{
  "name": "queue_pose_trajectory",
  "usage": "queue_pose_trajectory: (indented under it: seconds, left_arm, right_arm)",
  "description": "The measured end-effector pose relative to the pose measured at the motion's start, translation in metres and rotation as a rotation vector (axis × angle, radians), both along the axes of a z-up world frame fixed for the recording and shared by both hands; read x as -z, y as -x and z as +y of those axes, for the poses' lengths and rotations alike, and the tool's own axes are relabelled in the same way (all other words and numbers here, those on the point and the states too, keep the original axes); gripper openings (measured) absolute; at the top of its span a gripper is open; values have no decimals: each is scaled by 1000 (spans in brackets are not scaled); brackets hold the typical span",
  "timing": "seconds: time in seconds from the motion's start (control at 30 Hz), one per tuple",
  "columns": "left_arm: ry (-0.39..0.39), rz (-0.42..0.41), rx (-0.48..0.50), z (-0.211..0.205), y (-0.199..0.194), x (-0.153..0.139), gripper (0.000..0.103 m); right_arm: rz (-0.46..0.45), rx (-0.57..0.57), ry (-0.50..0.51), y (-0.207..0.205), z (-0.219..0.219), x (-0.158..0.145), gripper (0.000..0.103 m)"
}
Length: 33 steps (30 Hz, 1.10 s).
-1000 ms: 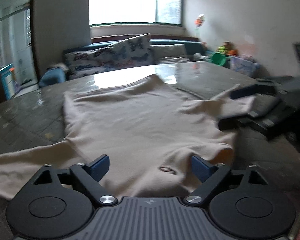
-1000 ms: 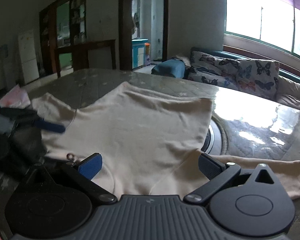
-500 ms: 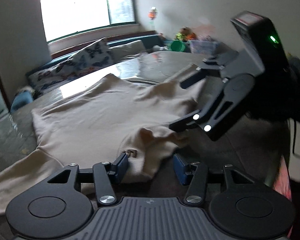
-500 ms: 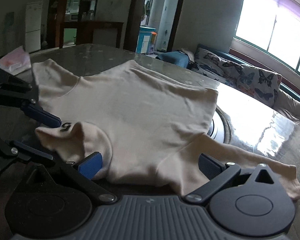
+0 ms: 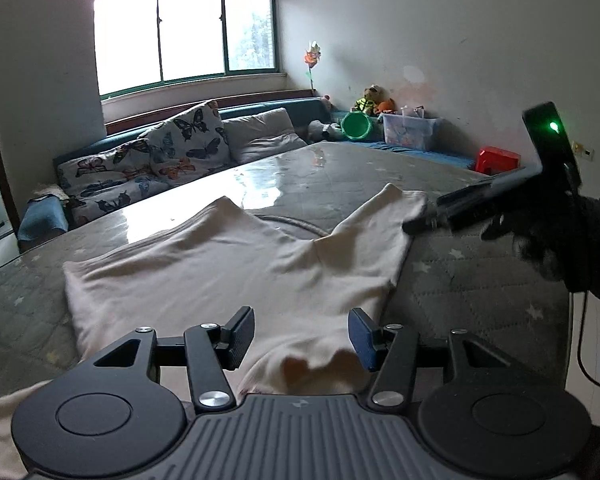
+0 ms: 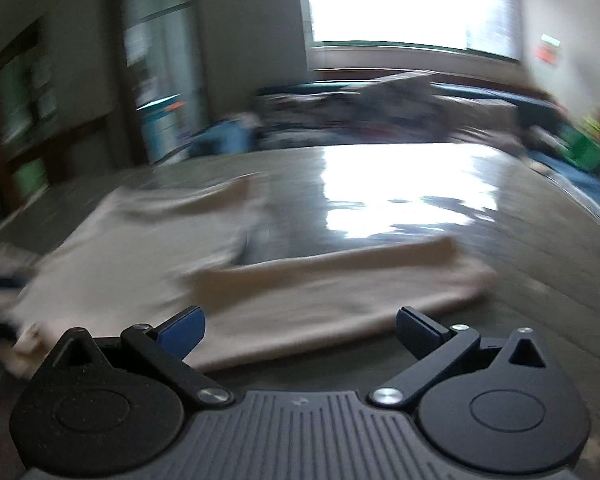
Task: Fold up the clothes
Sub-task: 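Move the right gripper to the shirt sleeve cuff and close on it, then lift the sleeve with the right gripper, fold it across the shirt body, release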
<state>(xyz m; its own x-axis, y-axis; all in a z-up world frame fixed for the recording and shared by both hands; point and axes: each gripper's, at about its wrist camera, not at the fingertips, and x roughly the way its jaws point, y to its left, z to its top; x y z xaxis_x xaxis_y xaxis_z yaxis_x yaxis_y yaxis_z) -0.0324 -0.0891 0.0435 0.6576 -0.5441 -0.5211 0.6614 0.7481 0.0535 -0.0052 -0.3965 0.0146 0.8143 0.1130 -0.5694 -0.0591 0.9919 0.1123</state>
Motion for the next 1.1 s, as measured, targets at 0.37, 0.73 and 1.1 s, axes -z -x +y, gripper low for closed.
queue_pose_trajectory:
  seconds: [0.37,0.73,1.1]
  left_arm:
    - [-1,74,95,-53,-23,8,58]
    - [-22,113,166,-80,-27,22,58]
    - [-25,130,174,-79,-23,28,64]
  right_arm:
    - [60,311,-129,-45,-81,20,68]
    - [54,358,-131,-54,-89,29,21]
    - [-87,305,-348,-25,-104,-5,7]
